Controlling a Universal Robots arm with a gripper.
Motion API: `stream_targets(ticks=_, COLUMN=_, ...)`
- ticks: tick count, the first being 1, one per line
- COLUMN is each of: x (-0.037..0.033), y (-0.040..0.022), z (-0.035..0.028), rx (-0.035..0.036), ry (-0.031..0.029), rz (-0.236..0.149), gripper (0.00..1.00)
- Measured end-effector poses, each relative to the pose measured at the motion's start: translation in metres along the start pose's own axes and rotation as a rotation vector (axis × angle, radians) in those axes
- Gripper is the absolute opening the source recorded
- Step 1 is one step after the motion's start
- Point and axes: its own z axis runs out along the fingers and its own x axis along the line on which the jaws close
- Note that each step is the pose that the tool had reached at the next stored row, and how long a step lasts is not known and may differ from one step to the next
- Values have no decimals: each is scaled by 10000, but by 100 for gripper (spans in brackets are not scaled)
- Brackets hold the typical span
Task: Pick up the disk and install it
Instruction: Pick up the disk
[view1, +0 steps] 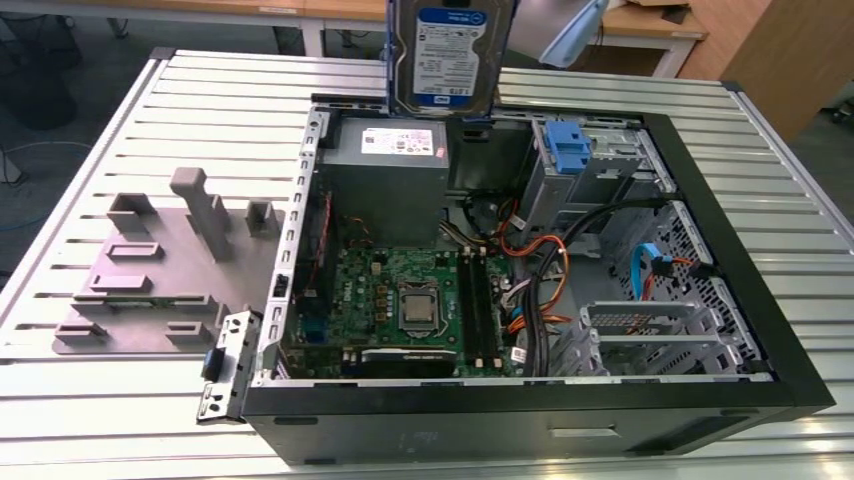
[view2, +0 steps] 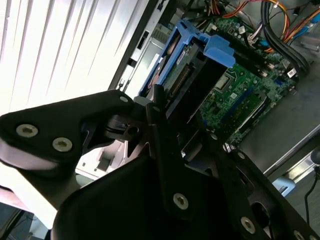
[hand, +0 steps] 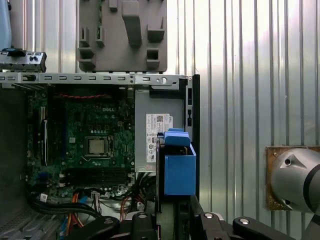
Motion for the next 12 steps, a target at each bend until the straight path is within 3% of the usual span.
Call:
stream_targets(ticks=7, x=-3, y=-162, z=0, rx=-2, ry=-27, rz=0, gripper=35)
stream_targets(ticks=12, x=-4, y=-168, z=0, rx=-1, ry=-27, rz=1, gripper=35)
